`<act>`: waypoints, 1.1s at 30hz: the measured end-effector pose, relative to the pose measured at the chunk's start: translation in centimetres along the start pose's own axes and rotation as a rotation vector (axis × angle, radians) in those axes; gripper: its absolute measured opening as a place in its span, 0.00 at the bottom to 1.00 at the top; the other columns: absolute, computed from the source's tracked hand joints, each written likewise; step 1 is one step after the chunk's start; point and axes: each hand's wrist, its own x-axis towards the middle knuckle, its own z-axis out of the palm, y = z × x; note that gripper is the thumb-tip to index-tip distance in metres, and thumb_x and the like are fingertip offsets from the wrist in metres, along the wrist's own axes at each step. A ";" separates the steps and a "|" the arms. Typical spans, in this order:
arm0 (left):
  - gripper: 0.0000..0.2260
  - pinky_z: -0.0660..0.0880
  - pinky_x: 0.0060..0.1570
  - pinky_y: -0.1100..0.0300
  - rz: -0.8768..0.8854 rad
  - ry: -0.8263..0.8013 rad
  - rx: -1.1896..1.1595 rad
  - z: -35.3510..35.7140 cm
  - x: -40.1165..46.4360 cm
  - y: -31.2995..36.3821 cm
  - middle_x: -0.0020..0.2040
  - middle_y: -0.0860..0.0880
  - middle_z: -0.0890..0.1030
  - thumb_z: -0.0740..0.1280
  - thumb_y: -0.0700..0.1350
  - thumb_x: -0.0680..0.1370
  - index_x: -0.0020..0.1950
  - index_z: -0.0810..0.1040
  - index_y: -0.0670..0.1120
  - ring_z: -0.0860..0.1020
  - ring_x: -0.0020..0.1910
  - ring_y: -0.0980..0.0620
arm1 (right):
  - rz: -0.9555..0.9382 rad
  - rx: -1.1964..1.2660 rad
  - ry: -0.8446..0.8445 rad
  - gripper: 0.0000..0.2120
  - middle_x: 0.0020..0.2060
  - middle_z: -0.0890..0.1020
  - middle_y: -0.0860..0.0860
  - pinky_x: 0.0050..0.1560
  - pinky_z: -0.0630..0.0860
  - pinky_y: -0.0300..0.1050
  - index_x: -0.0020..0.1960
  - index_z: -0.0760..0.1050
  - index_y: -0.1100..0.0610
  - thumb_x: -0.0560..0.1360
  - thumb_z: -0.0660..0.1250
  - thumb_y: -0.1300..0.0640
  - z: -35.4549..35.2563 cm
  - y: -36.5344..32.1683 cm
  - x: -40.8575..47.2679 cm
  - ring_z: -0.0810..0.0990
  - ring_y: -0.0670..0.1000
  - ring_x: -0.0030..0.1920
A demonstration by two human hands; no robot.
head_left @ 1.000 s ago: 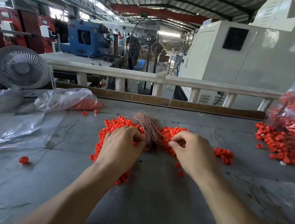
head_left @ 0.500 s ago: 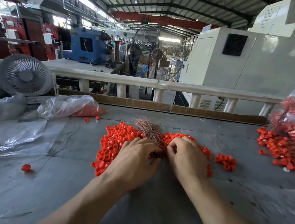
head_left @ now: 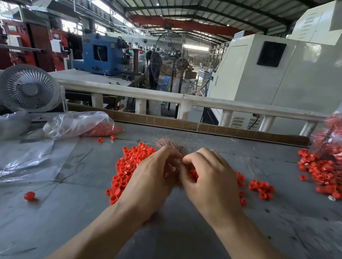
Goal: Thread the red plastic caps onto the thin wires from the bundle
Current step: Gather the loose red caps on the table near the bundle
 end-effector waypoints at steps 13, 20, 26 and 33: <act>0.09 0.77 0.42 0.68 -0.139 0.117 -0.422 -0.6 0.2 1.8 0.40 0.55 0.87 0.75 0.35 0.75 0.45 0.87 0.49 0.84 0.41 0.58 | 0.265 0.650 -0.191 0.18 0.56 0.83 0.40 0.56 0.76 0.32 0.64 0.78 0.52 0.78 0.64 0.64 -0.1 0.0 -0.5 0.80 0.38 0.60; 0.06 0.77 0.40 0.67 -0.180 0.129 -0.576 -1.3 0.4 2.1 0.37 0.52 0.86 0.76 0.38 0.74 0.43 0.86 0.48 0.81 0.36 0.60 | 0.228 0.567 -0.116 0.05 0.39 0.83 0.44 0.39 0.77 0.42 0.52 0.81 0.50 0.81 0.70 0.59 -0.4 0.6 -0.5 0.82 0.47 0.40; 0.03 0.75 0.36 0.65 -0.216 0.141 -0.506 -1.4 0.4 1.6 0.35 0.52 0.84 0.76 0.44 0.75 0.42 0.86 0.50 0.78 0.34 0.58 | 0.150 0.469 -0.100 0.05 0.33 0.79 0.42 0.34 0.70 0.32 0.49 0.80 0.51 0.80 0.71 0.61 -0.8 0.5 -0.2 0.79 0.45 0.35; 0.06 0.75 0.36 0.65 -0.346 0.112 -0.676 -1.7 0.7 1.3 0.34 0.47 0.81 0.74 0.45 0.76 0.41 0.83 0.44 0.76 0.34 0.55 | 0.143 0.418 -0.076 0.05 0.33 0.78 0.41 0.36 0.68 0.29 0.48 0.80 0.52 0.80 0.70 0.61 -1.4 0.4 -0.1 0.78 0.42 0.36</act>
